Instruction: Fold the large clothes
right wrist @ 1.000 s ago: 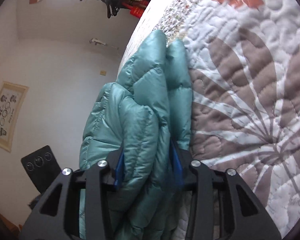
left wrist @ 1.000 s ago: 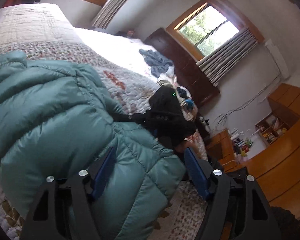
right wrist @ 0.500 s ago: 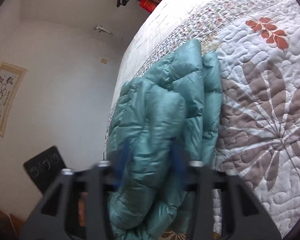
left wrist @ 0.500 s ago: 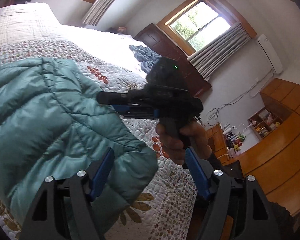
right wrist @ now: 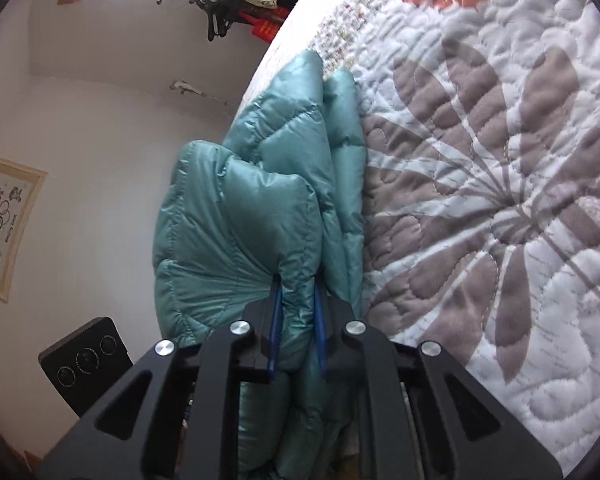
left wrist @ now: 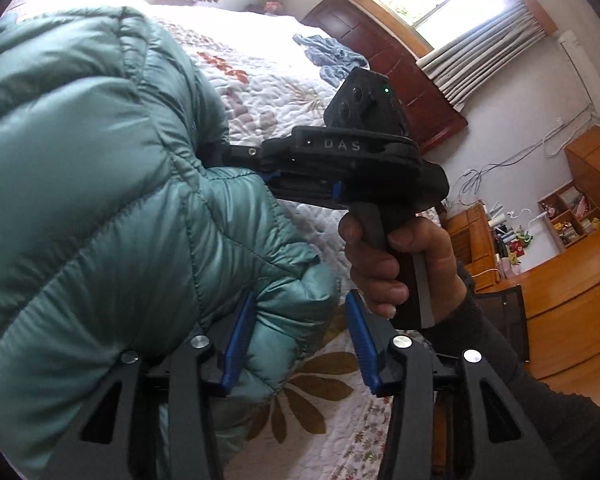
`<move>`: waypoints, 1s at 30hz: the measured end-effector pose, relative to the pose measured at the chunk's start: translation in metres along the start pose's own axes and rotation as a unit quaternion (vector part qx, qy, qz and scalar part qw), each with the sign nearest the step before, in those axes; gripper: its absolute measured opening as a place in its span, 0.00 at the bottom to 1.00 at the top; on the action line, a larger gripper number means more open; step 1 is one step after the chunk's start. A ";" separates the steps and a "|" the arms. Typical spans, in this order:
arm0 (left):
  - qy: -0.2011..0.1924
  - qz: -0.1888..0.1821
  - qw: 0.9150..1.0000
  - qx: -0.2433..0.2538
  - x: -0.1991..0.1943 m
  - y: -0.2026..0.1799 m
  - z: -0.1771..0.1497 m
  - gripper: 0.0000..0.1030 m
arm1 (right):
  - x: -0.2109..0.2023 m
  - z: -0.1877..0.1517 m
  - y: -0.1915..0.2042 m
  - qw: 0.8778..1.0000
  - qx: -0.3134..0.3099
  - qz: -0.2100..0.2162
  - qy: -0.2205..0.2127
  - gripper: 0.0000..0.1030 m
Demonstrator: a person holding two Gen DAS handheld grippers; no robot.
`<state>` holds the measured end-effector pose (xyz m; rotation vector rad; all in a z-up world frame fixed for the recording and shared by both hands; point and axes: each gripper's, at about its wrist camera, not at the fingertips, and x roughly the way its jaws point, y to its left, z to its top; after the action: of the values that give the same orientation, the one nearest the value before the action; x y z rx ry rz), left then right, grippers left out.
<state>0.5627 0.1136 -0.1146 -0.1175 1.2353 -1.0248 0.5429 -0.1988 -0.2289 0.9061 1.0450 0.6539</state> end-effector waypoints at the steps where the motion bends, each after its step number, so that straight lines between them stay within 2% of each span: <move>1: 0.001 0.002 1.000 -0.004 0.002 0.002 0.000 0.40 | 0.005 0.001 -0.004 1.000 0.000 0.002 0.005 0.11; 4: 0.005 0.007 1.000 -0.013 0.004 0.006 -0.002 0.39 | 0.010 0.009 -0.004 1.000 -0.001 -0.007 0.019 0.12; 6: -0.001 0.008 1.000 -0.021 -0.003 0.003 -0.001 0.42 | 0.004 0.016 0.011 0.999 -0.015 -0.038 0.021 0.17; 7: -0.014 -0.002 1.000 -0.026 -0.010 0.000 -0.001 0.50 | -0.002 0.021 0.025 0.998 -0.025 -0.049 0.013 0.21; 8: -0.040 -0.020 0.999 -0.023 -0.027 -0.007 -0.002 0.60 | -0.013 0.023 0.038 0.998 -0.041 -0.055 -0.002 0.21; 11: -0.104 -0.074 0.992 -0.009 -0.074 -0.016 -0.010 0.75 | -0.048 0.027 0.088 0.993 -0.094 -0.048 -0.052 0.24; 14: -0.117 -0.085 0.989 -0.013 -0.090 -0.009 -0.025 0.75 | -0.043 0.033 0.124 0.987 -0.141 -0.065 -0.048 0.28; 16: -0.102 -0.083 0.991 -0.032 -0.081 0.008 -0.032 0.75 | -0.019 0.038 0.131 0.982 -0.162 -0.095 -0.023 0.30; 18: -0.089 -0.070 0.992 -0.062 -0.068 0.025 -0.036 0.70 | 0.011 0.040 0.121 0.979 -0.161 -0.128 0.008 0.30; 20: -0.089 -0.077 0.989 -0.085 -0.061 0.041 -0.041 0.58 | 0.031 0.045 0.103 0.976 -0.148 -0.157 0.027 0.08; 22: -0.090 -0.075 0.989 -0.086 -0.058 0.047 -0.042 0.51 | 0.041 0.047 0.088 0.972 -0.144 -0.183 0.020 0.00; 27: -0.078 -0.059 0.991 -0.086 -0.049 0.058 -0.040 0.30 | 0.054 0.050 0.046 0.979 -0.112 -0.168 0.021 0.00; 29: -0.076 -0.051 0.991 -0.099 -0.044 0.065 -0.040 0.15 | 0.059 0.049 0.037 0.981 -0.108 -0.163 0.019 0.00; 30: -0.073 -0.045 0.991 -0.104 -0.045 0.068 -0.040 0.10 | 0.060 0.048 0.037 0.979 -0.116 -0.167 0.017 0.00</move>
<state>0.5713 0.2011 -0.1372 -0.4071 1.2090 -0.9459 0.6084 -0.1472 -0.2127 0.5034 1.0950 0.4965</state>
